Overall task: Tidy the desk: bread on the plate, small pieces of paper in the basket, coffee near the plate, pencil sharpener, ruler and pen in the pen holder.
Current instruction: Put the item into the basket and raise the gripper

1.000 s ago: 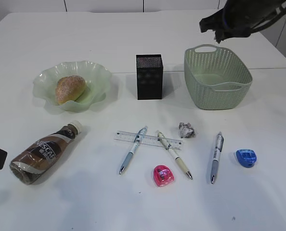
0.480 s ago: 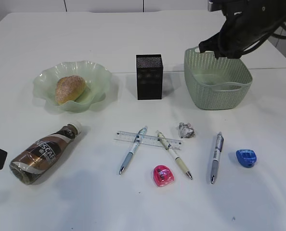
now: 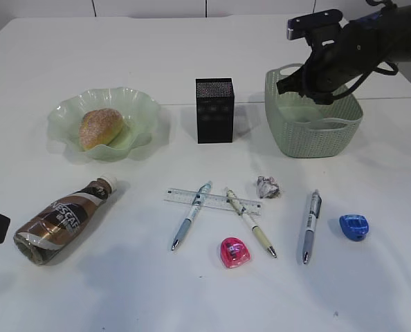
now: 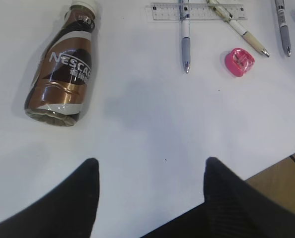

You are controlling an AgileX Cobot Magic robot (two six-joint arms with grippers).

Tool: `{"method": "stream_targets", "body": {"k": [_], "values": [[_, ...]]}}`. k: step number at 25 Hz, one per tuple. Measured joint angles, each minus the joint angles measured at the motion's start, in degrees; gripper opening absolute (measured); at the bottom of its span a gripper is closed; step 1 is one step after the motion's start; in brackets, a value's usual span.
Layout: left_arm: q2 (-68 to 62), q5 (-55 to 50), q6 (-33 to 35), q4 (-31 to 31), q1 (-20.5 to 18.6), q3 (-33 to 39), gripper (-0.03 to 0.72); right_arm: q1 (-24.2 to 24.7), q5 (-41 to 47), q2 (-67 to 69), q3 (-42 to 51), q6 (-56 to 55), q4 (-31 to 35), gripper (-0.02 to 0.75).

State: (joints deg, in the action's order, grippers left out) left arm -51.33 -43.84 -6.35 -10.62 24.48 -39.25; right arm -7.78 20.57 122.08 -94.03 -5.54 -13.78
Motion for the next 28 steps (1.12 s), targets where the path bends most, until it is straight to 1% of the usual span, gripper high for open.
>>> {"method": "stream_targets", "body": {"k": [7, 8, 9, 10, 11, 12, 14, 15, 19, 25, 26, 28], "values": [[0.00, 0.00, 0.00, 0.00, 0.00, 0.00, 0.464, 0.60, -0.14, 0.44, -0.03, -1.56, 0.00, 0.034], [0.00, 0.00, 0.00, 0.00, 0.00, 0.00, 0.464, 1.02, -0.14, 0.57, -0.03, -3.66, 0.00, 0.070], [0.00, 0.00, 0.00, 0.00, 0.00, 0.00, 0.464, 1.53, -0.14, 0.57, -0.03, -4.46, 0.00, 0.157], [0.00, 0.00, 0.00, 0.00, 0.00, 0.00, 0.464, 1.53, -0.14, 0.57, -0.03, -4.46, 0.00, 0.157], [0.00, 0.00, 0.00, 0.00, 0.00, 0.00, 0.464, 1.95, -0.44, 0.57, -0.03, -5.12, 0.00, 0.290], [0.00, 0.00, 0.00, 0.00, 0.00, 0.00, 0.464, 2.08, -0.48, 0.57, -0.03, -5.34, 0.00, 0.347], [0.00, 0.00, 0.00, 0.00, 0.00, 0.00, 0.464, 2.08, -0.48, 0.57, -0.03, -5.34, 0.00, 0.347], [0.00, 0.00, 0.00, 0.00, 0.00, 0.00, 0.463, 2.39, -0.48, 0.57, -0.03, -5.73, 0.00, 0.447], [0.00, 0.00, 0.00, 0.00, 0.00, 0.00, 0.463, 2.39, -0.48, 0.57, -0.03, -5.88, 0.00, 0.470], [0.00, 0.00, 0.00, 0.00, 0.00, 0.00, 0.461, 2.39, 0.94, -0.05, -0.03, -5.97, 0.00, 0.472], [0.00, 0.00, 0.00, 0.00, 0.00, 0.00, 0.460, 2.39, 3.79, -2.34, -0.03, -5.97, 0.00, 0.473], [0.00, 0.00, 0.00, 0.00, 0.00, 0.00, 0.460, 2.39, 6.04, -4.19, -0.03, -5.97, 0.00, 0.472]]}}
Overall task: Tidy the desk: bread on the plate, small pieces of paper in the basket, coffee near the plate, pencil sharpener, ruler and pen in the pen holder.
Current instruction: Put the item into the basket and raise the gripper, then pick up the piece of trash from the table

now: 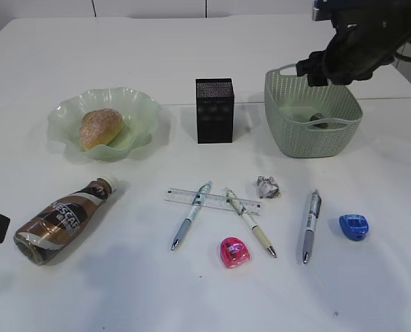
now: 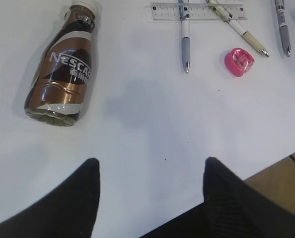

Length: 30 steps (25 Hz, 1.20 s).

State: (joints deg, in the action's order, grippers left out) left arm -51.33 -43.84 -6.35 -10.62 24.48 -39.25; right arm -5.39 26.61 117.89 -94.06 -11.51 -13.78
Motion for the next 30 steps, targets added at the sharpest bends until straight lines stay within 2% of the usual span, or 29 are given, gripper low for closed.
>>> {"method": "stream_targets", "body": {"k": [6, 10, 18, 30], "values": [[0.00, 0.00, 0.00, 0.00, 0.00, 0.00, 0.457, -0.68, 9.75, -4.83, -0.10, 0.25, 0.00, 0.469], [0.00, 0.00, 0.00, 0.00, 0.00, 0.00, 0.456, -1.80, 15.25, -7.22, -0.10, 4.93, 3.26, 0.430], [0.00, 0.00, 0.00, 0.00, 0.00, 0.00, 0.456, -3.79, 24.05, -9.28, -0.10, 20.09, 20.48, 0.412], [0.00, 0.00, 0.00, 0.10, 0.00, 0.00, 0.455, -8.05, 31.41, -6.68, -0.22, 25.12, 22.37, 0.407]]}}
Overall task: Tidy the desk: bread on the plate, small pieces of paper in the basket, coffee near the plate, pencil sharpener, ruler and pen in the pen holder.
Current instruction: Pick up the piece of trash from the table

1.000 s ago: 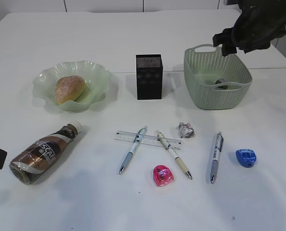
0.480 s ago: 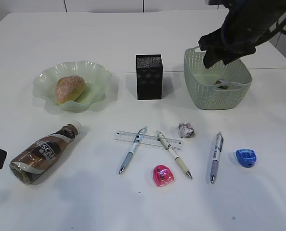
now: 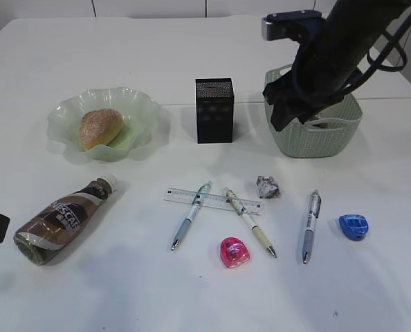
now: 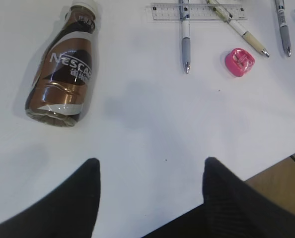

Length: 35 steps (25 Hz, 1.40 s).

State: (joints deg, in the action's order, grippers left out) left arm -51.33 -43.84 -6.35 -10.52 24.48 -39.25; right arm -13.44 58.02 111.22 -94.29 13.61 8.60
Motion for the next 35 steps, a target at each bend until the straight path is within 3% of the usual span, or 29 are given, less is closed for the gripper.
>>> {"method": "stream_targets", "body": {"k": [16, 35], "values": [[0.00, 0.10, 0.00, 0.11, 0.00, 0.00, 0.454, -2.43, 2.71, 8.77, 0.00, -0.01, 0.63, 0.407], [0.00, 0.10, 0.00, 0.11, 0.00, 0.00, 0.453, -2.43, -4.35, 15.52, 0.00, -0.49, 0.07, 0.407]]}}
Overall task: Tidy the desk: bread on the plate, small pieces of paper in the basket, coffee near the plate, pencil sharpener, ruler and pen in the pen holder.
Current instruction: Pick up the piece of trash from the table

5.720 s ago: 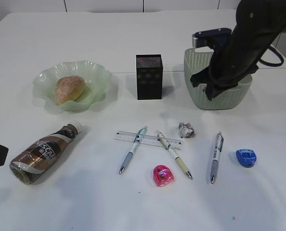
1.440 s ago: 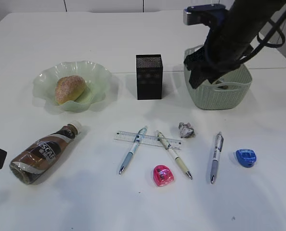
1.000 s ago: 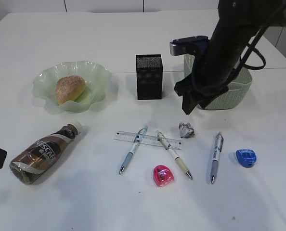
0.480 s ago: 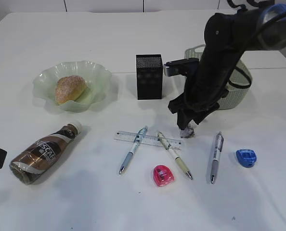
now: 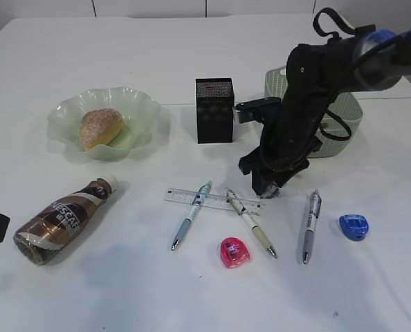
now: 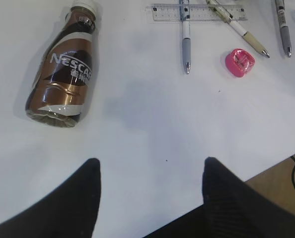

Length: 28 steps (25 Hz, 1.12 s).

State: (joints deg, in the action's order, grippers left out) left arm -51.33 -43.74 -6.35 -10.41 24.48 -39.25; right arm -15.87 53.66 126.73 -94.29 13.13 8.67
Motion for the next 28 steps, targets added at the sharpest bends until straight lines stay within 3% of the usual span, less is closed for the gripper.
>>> {"method": "stream_targets", "body": {"k": [5, 8, 9, 12, 28], "values": [[0.00, 0.00, 0.00, 0.12, 0.00, 0.00, 0.453, 0.00, -0.44, 1.30, 0.00, -0.57, -0.53, 0.400], [0.00, 0.00, 0.00, 0.19, 0.00, 0.00, 0.453, 0.00, -0.44, 1.56, 0.00, -0.57, -0.57, 0.345], [0.00, 0.00, 0.00, 0.25, 0.00, 0.00, 0.453, 0.00, -0.82, 1.56, 0.00, -0.57, -0.57, 0.227], [0.00, 0.00, 0.00, 0.33, 0.00, 0.00, 0.453, 0.00, -1.60, 1.56, 0.00, -0.60, -0.57, 0.076], [0.00, 0.00, 0.00, 0.46, 0.00, 0.00, 0.449, 0.00, 1.67, -4.70, -8.34, -0.82, -1.23, 0.049]]}}
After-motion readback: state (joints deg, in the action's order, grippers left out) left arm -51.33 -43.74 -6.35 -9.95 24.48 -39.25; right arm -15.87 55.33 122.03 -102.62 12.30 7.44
